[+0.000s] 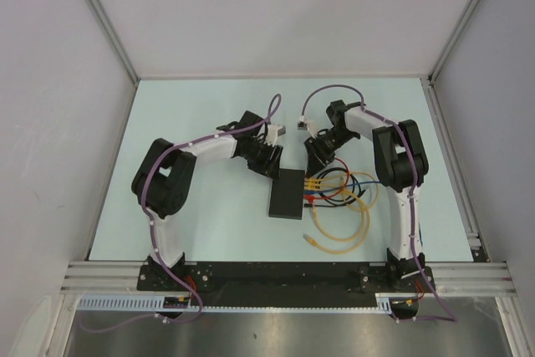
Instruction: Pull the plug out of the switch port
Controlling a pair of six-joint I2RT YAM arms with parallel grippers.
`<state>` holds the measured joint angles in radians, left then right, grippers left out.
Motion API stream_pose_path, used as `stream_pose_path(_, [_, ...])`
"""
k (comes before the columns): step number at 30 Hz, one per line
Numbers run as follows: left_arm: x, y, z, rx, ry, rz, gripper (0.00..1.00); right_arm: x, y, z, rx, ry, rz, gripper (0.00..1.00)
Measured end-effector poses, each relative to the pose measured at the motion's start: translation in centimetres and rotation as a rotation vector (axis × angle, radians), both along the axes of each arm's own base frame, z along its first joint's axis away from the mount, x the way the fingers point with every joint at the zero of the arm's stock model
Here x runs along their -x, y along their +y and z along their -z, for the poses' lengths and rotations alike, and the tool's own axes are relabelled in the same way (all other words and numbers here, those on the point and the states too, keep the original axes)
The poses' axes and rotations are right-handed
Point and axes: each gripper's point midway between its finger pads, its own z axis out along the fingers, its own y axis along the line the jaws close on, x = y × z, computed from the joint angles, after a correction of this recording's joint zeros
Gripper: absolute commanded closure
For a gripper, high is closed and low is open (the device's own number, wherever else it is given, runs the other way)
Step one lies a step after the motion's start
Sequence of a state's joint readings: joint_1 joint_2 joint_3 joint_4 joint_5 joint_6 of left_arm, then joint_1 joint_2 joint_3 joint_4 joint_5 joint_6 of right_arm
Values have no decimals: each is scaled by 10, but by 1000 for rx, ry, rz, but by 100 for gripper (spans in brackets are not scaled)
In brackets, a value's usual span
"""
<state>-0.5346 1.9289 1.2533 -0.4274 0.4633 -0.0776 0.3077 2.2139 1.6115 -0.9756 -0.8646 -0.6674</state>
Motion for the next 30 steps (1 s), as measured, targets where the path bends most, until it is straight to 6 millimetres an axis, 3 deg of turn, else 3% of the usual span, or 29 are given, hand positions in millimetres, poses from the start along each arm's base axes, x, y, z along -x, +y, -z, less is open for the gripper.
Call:
stream_pose_path(21, [-1,-1,0,-3,-10,4,44,20,9,3,-33,126,-40,56])
stream_pose_path(30, [-2,-3,0,-4,-23,10,43,17,7,5,-43,182,-2,68])
